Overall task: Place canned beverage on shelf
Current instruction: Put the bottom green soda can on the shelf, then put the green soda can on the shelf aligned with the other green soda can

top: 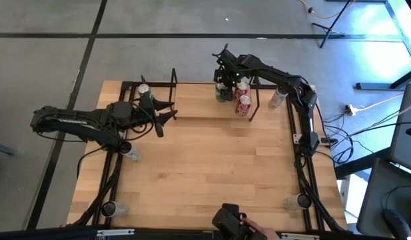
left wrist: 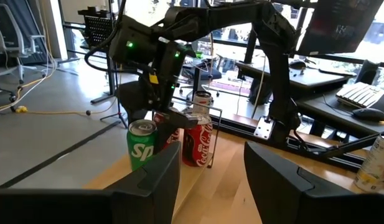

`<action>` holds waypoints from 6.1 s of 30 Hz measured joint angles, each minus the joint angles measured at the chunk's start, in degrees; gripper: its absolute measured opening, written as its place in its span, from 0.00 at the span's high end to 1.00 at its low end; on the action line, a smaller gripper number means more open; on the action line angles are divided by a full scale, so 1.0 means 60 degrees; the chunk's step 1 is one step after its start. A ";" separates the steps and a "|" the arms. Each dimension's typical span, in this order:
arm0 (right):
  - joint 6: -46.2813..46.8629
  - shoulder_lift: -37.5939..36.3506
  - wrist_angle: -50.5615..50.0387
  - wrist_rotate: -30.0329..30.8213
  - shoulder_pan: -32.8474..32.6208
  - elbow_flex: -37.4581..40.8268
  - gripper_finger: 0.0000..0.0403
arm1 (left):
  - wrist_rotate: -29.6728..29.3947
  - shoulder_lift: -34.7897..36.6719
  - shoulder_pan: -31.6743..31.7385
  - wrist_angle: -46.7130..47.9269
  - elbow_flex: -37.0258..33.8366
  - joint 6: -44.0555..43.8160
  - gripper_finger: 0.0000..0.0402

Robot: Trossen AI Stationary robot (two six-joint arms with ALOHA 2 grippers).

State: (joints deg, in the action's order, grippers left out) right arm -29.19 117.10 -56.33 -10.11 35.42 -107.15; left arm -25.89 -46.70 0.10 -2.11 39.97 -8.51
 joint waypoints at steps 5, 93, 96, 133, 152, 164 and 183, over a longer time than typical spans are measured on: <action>-0.0140 -0.0007 -0.0140 -0.0014 0.0045 0.0000 0.33 | 0.0000 0.0000 0.0000 0.0000 0.0000 0.0000 0.57; 0.0296 -0.2972 -0.0558 -0.0495 -0.1213 -0.0007 0.15 | 0.2313 -0.1842 0.5893 0.6128 0.3777 -0.2973 0.03; 0.0304 -0.2972 -0.0562 -0.0495 -0.1213 -0.0007 0.15 | 0.2301 -0.2652 0.6394 0.7600 0.4554 -0.2988 0.03; 0.0820 -0.2969 -0.0973 -0.0630 -0.1213 -0.0004 0.15 | 0.2393 -0.7361 0.9941 1.1021 0.5548 -0.2113 0.03; 0.0820 -0.2965 -0.0909 -0.1005 -0.1213 -0.0004 0.15 | 0.3249 -0.8040 1.0156 1.1396 0.5544 -0.1672 0.16; 0.0884 -0.2976 -0.1624 -0.1013 -0.1216 -0.0004 0.15 | 0.3576 -0.7665 0.9845 1.2143 0.5653 -0.1001 0.35; 0.0638 -0.4311 -0.3070 -0.2124 -0.1213 0.0004 0.15 | 0.2889 -0.6662 0.7013 1.5383 1.0893 -0.2658 0.35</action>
State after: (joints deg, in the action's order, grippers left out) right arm -25.36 91.23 -74.75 -22.85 28.14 -107.13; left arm -8.56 -86.67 42.17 90.19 105.32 -24.46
